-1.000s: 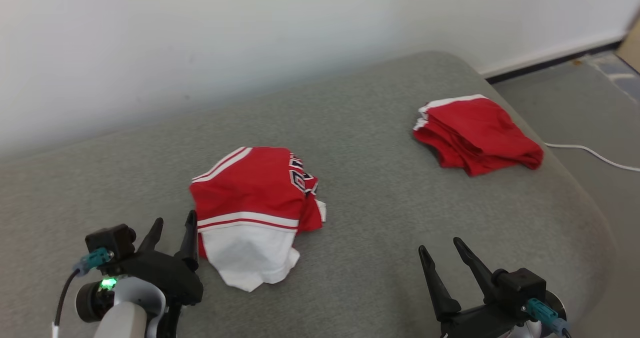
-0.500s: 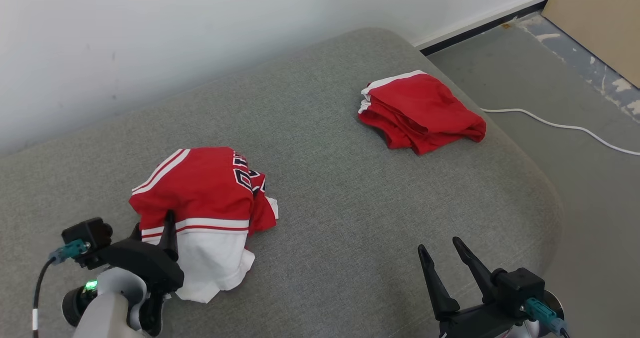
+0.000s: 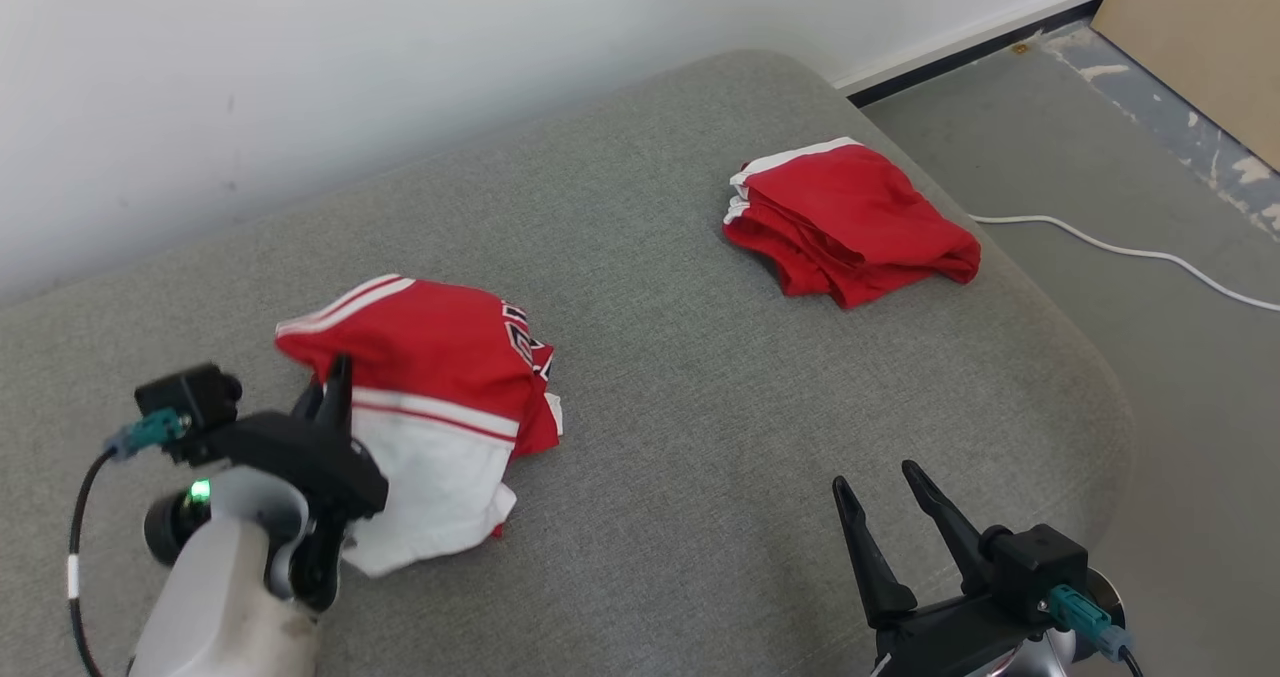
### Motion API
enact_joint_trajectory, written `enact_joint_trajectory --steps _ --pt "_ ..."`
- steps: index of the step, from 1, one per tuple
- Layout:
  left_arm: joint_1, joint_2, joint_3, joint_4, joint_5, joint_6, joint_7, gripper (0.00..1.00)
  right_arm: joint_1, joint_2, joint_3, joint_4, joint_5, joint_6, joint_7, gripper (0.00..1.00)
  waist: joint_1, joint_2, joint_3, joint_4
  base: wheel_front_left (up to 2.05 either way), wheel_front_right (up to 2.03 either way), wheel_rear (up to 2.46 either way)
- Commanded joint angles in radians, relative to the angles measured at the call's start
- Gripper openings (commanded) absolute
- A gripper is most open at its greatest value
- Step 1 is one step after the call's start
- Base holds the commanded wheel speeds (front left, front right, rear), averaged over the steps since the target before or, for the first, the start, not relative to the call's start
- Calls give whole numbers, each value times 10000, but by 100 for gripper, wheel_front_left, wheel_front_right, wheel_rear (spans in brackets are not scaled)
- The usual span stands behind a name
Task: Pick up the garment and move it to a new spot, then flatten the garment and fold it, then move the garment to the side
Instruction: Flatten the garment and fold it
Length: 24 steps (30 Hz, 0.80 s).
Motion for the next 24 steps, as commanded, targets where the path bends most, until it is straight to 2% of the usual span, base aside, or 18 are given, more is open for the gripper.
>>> enact_joint_trajectory --steps 1,4,10,15,17,19,21,23,24 --pt "-277 31 -122 -259 127 -70 -351 0 -51 -5 -28 20 45 -25 -57 100 -1 -1 -7 19 0 0 0" --pt "-808 -100 -876 -984 368 -47 -976 0 -68 46 -23 41 1 -25 -54 100 -1 -1 -23 63 0 0 0" --pt "-1910 -340 -2549 -2065 -11 -43 -1090 0 -103 102 56 103 36 -25 -74 100 -1 -1 -49 50 0 0 0" --pt "-2958 -440 -3597 -2614 -899 -45 -1351 0 -175 113 167 193 76 -25 -82 100 -1 -1 -93 -109 0 0 0" --pt "-3335 -444 -3874 -2885 -1647 -45 -1687 0 -194 112 194 229 81 -25 -107 100 -1 -1 -103 -164 0 0 0" --pt "-3708 -443 -4139 -3114 -2102 132 -2012 0 -167 95 169 268 99 -25 -148 100 -1 -1 -90 -154 0 0 0" --pt "-3965 -439 -4266 -3294 -2435 495 -2245 0 -110 86 122 296 106 -25 -157 100 -1 -1 -60 -59 0 0 0" --pt "-4111 -435 -4300 -3485 -2415 839 -2355 0 -34 78 65 291 95 -25 -169 100 -1 -1 -29 131 0 0 0" --pt "-4111 -435 -4300 -3485 -2415 839 -2355 0 -34 78 65 291 95 -25 -169 100 -1 -1 -29 131 0 0 0"
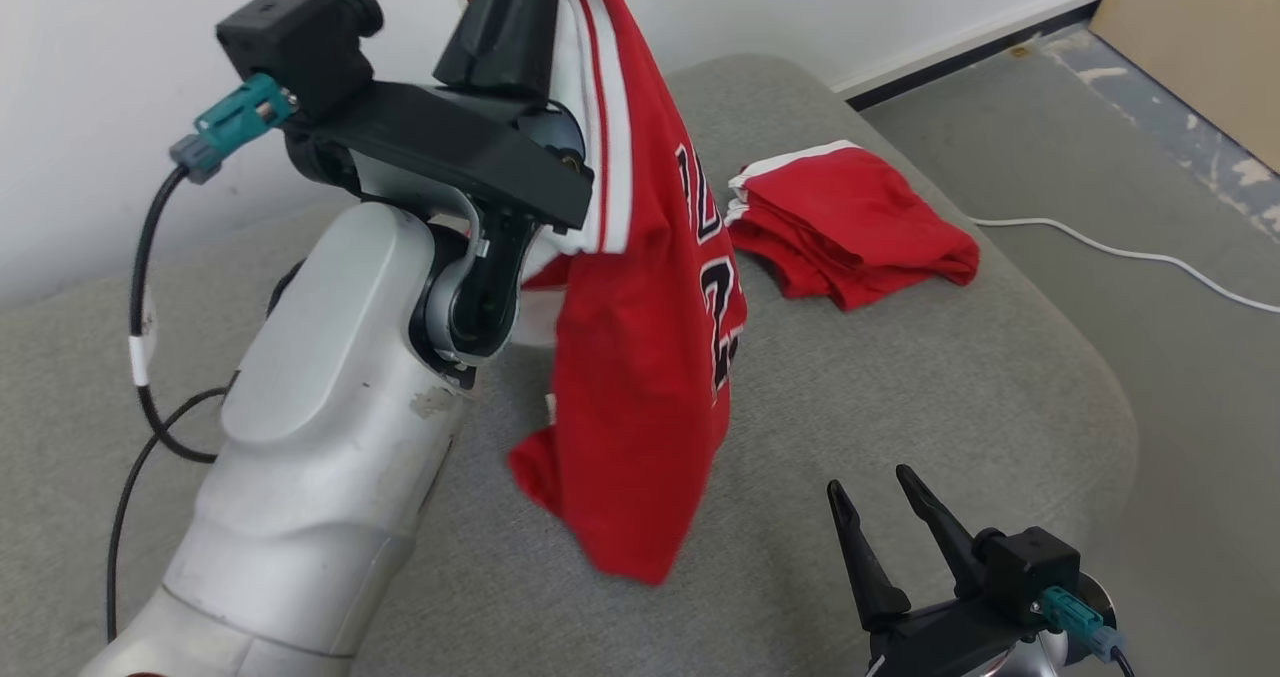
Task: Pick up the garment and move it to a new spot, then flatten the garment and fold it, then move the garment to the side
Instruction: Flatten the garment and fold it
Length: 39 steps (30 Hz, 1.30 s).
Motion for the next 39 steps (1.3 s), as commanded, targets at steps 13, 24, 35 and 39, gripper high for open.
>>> enact_joint_trajectory --steps 13,24,35,39 --pt "4421 118 2401 -172 1218 1047 -62 0 234 -51 -135 -197 -120 -25 86 100 0 -1 -7 2188 0 0 0" --pt "7737 406 3862 -402 1827 929 -64 0 486 -64 -2 -286 -78 -25 271 100 0 -1 -395 3022 0 0 0" --pt "8833 608 3482 -590 1751 991 922 100 763 -86 -91 -401 -71 -25 375 100 0 -1 -621 3148 0 0 0" --pt "8875 923 3258 -1179 2234 1362 1318 100 777 -67 -83 -448 -59 -25 401 100 0 -1 -656 3098 0 0 0"
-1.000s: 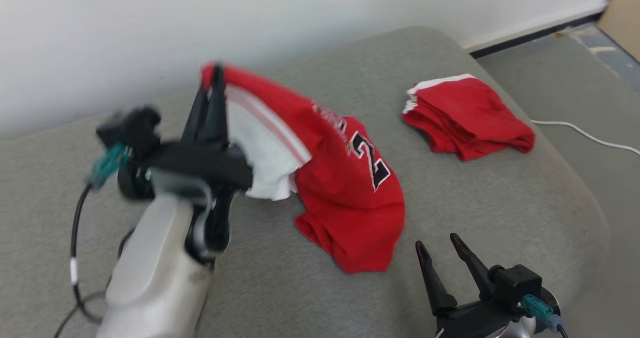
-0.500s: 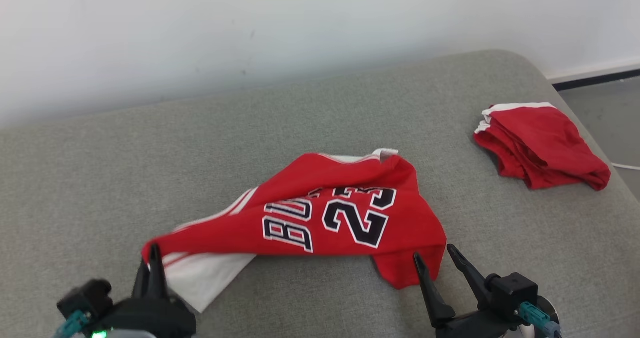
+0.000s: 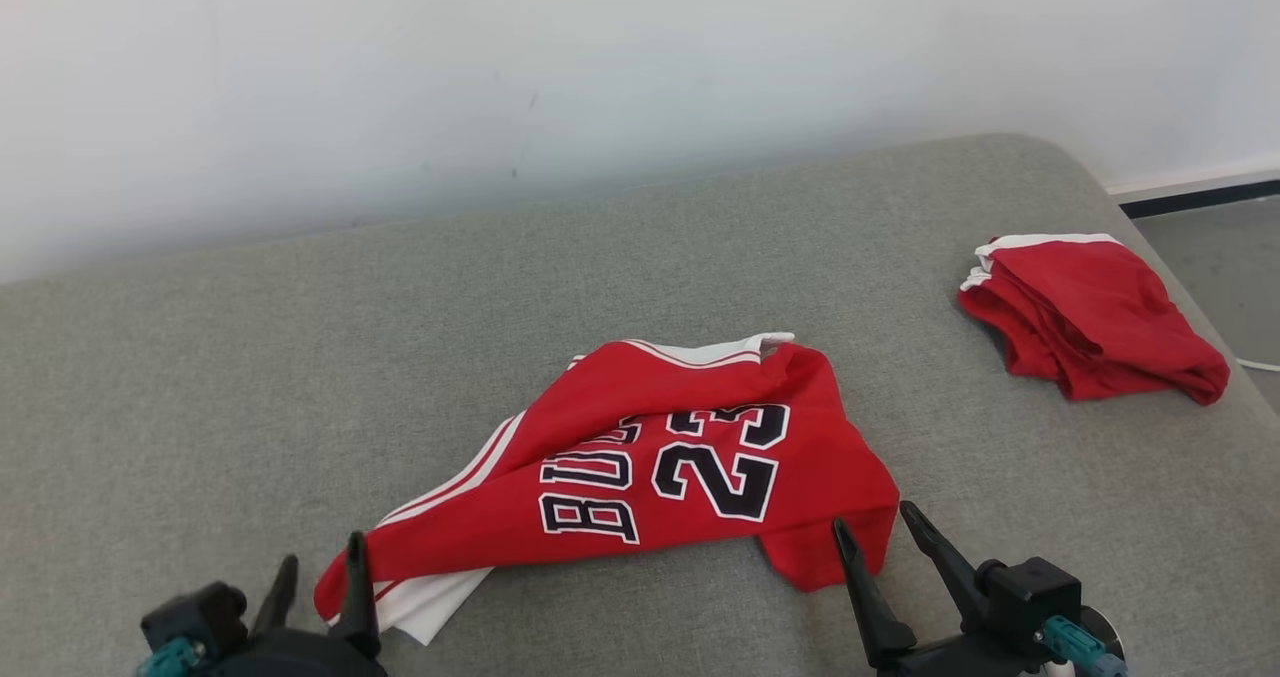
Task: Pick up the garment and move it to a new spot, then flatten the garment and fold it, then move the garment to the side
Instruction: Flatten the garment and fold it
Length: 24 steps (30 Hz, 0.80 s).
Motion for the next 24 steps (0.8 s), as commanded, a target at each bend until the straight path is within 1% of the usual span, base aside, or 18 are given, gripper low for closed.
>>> enact_joint_trajectory --steps 1,4,5,7,10,14,17,22,24 --pt "67 195 -53 -336 279 151 97 100 94 -15 -12 -37 25 -25 16 100 1 0 9 -50 0 0 0" --pt "-170 431 -121 -1130 724 629 282 100 64 31 -62 -50 42 -25 -27 100 1 0 91 -149 0 0 0" --pt "-170 431 -121 -1130 724 629 282 100 64 31 -62 -50 42 -25 -27 100 1 0 91 -149 0 0 0" --pt "-524 444 -284 -1578 764 622 619 100 12 59 -55 -47 49 -25 -66 100 1 0 194 -234 0 0 0" --pt "-1286 416 -773 -1589 793 431 1528 100 -100 87 -27 -24 58 -25 -110 100 1 0 362 -412 0 0 0" --pt "-2733 207 -1294 -478 553 104 2862 100 -354 130 39 -21 42 -25 -167 100 1 0 676 -883 0 0 0" --pt "-3638 139 -1489 639 480 40 3800 100 -555 162 166 25 66 -25 -229 100 1 0 951 -1386 0 0 0" --pt "-4649 363 -1687 1966 399 -61 5134 100 -710 222 97 171 80 -25 -416 100 1 0 1340 -2147 0 0 0" --pt "-4838 490 -1732 2247 460 28 5487 100 -709 244 28 243 87 -25 -496 100 1 0 1439 -2338 0 0 0"
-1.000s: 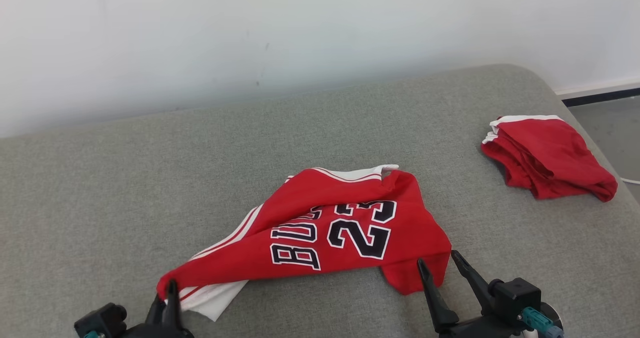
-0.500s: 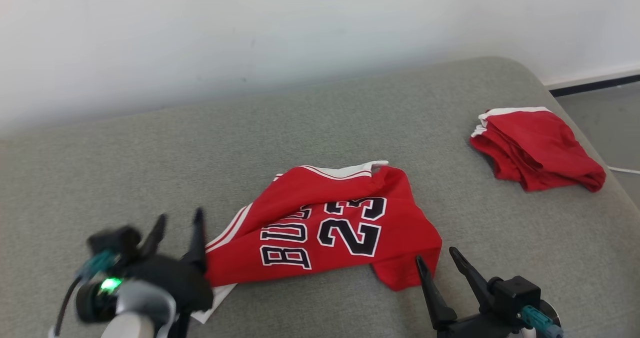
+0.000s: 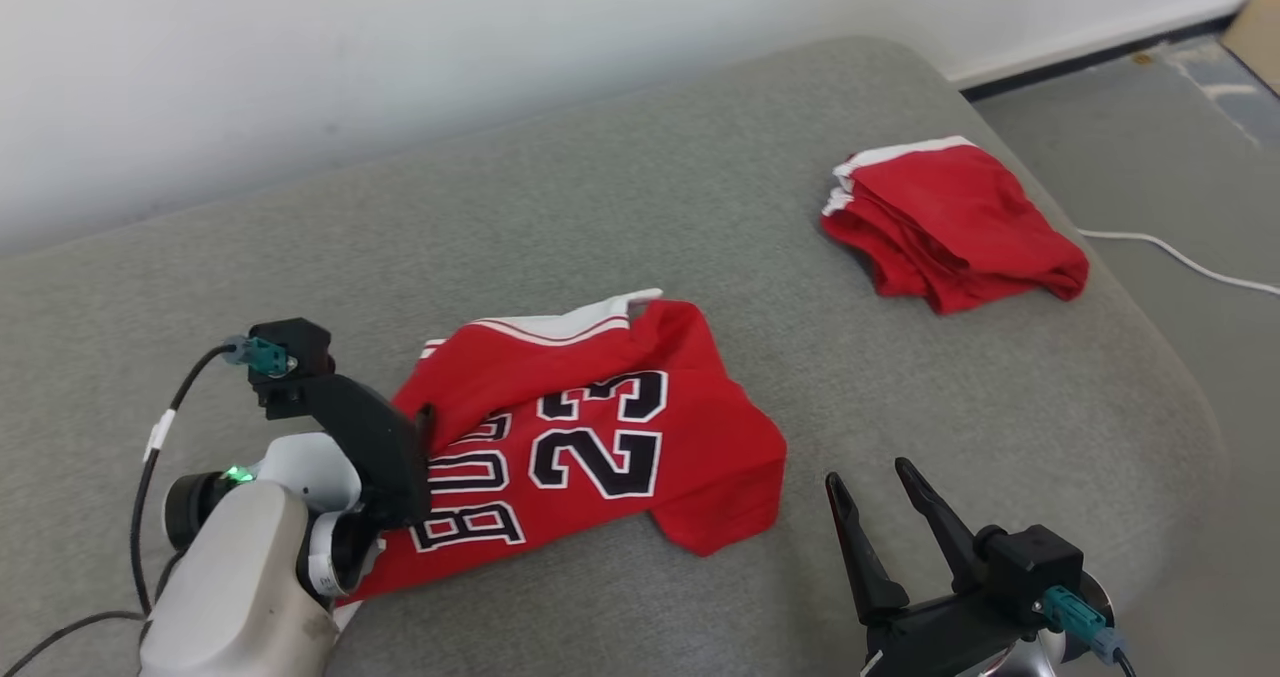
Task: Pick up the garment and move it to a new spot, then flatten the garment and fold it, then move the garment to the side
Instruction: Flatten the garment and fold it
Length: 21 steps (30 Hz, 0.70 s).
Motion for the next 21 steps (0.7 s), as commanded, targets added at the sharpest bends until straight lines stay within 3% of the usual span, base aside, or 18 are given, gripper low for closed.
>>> enact_joint_trajectory --steps 1,4,5,6,7,13,21 --pt "-139 113 1 150 71 124 208 100 -33 59 -54 55 22 -25 -98 100 -1 -1 495 -651 0 0 0" --pt "-201 206 -23 365 24 253 668 100 24 89 -120 135 -2 -25 -182 100 -1 -1 519 -732 0 0 0" --pt "-198 191 -36 368 -35 213 768 55 27 98 -125 167 -1 -25 -189 100 -1 -1 511 -741 0 0 0" --pt "-179 138 -20 318 -129 157 789 33 12 103 -135 204 3 -25 -199 100 -1 -1 498 -741 0 0 0" --pt "-163 108 8 254 -171 120 730 0 -8 115 -136 216 -12 -25 -209 100 -1 -1 480 -726 0 0 0" --pt "-344 -80 -60 -202 -93 -121 -243 0 -213 156 39 283 -14 -25 -222 100 -1 -1 335 -499 0 0 0" --pt "-1683 -74 -305 -484 1042 -486 -3840 0 -335 186 231 355 25 -25 -219 100 -1 -1 332 -518 0 0 0"
